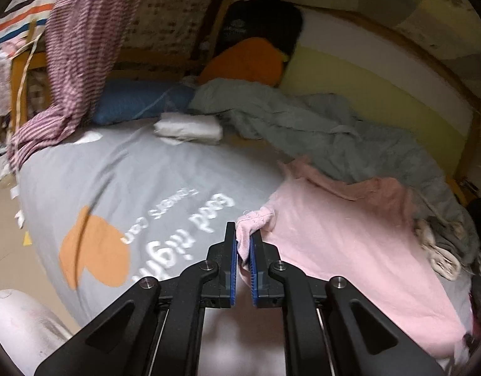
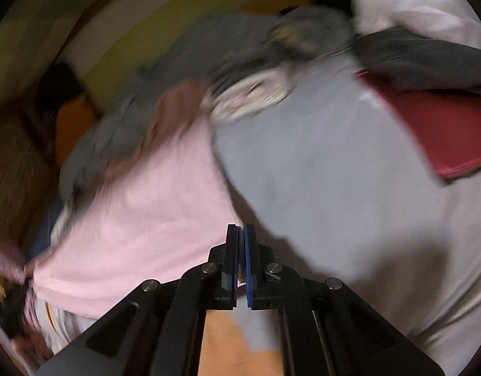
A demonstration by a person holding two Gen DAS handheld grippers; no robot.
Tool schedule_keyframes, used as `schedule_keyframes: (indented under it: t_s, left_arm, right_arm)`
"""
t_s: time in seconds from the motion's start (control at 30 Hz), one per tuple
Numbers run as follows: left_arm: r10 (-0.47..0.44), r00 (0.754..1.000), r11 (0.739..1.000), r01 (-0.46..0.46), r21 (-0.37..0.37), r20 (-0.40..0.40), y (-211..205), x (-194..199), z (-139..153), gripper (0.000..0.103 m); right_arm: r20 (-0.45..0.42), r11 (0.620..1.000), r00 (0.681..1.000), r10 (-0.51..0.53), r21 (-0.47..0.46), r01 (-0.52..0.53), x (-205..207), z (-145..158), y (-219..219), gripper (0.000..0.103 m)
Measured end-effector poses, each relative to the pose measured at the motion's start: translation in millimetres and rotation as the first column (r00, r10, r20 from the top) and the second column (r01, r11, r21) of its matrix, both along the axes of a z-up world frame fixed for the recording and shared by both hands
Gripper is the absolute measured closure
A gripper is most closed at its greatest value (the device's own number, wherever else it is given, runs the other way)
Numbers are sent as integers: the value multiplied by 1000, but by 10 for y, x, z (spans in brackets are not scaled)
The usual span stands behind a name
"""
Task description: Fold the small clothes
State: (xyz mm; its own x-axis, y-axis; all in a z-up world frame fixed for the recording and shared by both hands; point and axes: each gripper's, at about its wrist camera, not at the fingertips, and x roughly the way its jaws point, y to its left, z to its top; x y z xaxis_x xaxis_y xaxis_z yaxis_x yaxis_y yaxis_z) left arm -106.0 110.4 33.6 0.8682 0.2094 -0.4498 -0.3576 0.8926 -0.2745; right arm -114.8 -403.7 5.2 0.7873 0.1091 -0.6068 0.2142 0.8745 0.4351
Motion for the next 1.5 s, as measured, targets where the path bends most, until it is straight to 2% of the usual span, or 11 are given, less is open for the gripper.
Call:
schedule_keyframes:
  t_s: [0.13,0.3,0.47,0.53,0.67,0.77,1.0,1.17,1.3,1.43,1.5]
  left_arm:
    - [-22,999,997,24,70,-27,-226,45,10,97]
    - [8,995,998,-1,68,-99,-228,122,-7,97]
    - [-46,968,998,52,20,-247,-94,851,122,96]
    - [-24,959,995,50,86,-283,-80,1282,207,95]
    - [-37,943,986,88,140,-331,-46,1872,89,84]
    - [-45,936,985,100,139,-349,4,2010,-143,53]
    - [-174,927,981,194,27,-333,117,2043,-247,40]
    - [-227,914,969,248,19,-337,83,1805,-138,32]
    - [-288,878,955,295,-42,-382,100,1660,-278,30]
    - [-319,798,942,326,-79,-510,91,1745,-569,31]
    - [-326,779,940,330,-91,-536,88,1755,-655,43]
  right_arm:
    - [47,998,999,-27,-50,29,-34,233,-66,100]
    - [-26,999,1000,11,-50,-12,29,201,19,100]
    - [-140,999,990,19,-34,-23,812,306,-7,100]
    - [-153,997,987,37,-54,-46,1246,402,4,100]
    - [-172,986,985,27,-160,-55,1947,417,76,92]
    - [-171,979,985,10,-198,-44,2130,307,46,77]
    - [-168,981,983,79,-160,-106,2021,190,-130,71]
    - [-199,958,954,225,-131,-254,1901,136,63,71]
    - [-229,919,925,305,-184,-349,1891,45,331,71]
    - [-274,909,914,300,-209,-360,1952,-83,451,71]
    - [-279,918,913,297,-179,-353,1952,-128,436,73]
